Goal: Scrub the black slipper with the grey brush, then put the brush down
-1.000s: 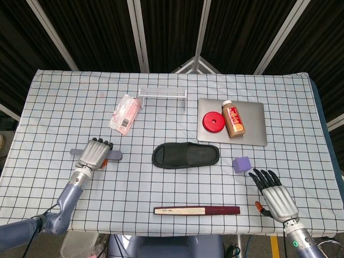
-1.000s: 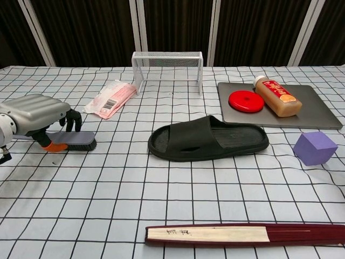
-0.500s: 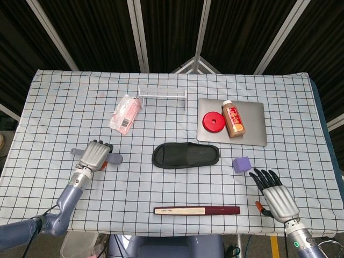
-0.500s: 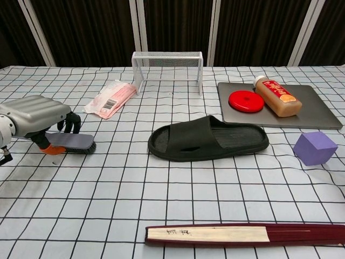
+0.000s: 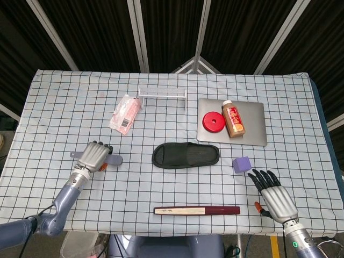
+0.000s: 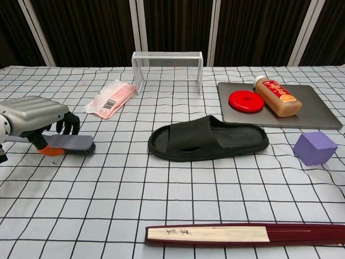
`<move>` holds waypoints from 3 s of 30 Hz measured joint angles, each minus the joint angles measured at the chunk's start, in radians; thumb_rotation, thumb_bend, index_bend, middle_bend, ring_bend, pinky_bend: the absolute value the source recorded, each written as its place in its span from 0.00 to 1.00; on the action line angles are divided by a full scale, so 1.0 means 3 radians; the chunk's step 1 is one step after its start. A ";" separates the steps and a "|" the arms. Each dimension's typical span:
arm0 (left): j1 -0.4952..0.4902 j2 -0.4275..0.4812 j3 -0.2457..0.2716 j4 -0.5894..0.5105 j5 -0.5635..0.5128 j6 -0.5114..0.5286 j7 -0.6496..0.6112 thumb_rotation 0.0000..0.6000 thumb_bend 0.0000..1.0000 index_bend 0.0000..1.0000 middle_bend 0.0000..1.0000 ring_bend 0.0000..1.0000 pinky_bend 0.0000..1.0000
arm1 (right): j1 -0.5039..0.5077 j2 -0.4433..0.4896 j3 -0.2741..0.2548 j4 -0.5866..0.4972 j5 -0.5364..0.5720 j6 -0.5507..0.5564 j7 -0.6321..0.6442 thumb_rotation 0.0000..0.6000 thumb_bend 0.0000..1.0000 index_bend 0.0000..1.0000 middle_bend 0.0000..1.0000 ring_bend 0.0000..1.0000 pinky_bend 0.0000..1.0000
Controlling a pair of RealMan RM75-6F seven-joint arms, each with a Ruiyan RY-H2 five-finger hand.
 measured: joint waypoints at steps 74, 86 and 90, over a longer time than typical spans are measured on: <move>-0.2603 -0.0125 -0.0091 0.0371 -0.2799 -0.1491 -0.0261 1.00 0.42 0.45 0.48 0.39 0.41 | 0.1703 -0.1995 0.0794 0.0693 0.0810 -0.1587 -0.1381 1.00 0.67 0.00 0.02 0.00 0.00; -0.2916 -0.0232 0.0148 0.0352 -0.3090 -0.1315 -0.0185 1.00 0.42 0.45 0.48 0.39 0.41 | 0.1770 -0.2044 0.0713 0.0749 0.0862 -0.1534 -0.1349 1.00 0.67 0.00 0.02 0.00 0.00; -0.2963 -0.0252 0.0207 0.0354 -0.3161 -0.1266 -0.0176 1.00 0.42 0.45 0.48 0.39 0.41 | 0.1798 -0.2052 0.0700 0.0779 0.0890 -0.1524 -0.1338 1.00 0.67 0.00 0.02 0.00 0.00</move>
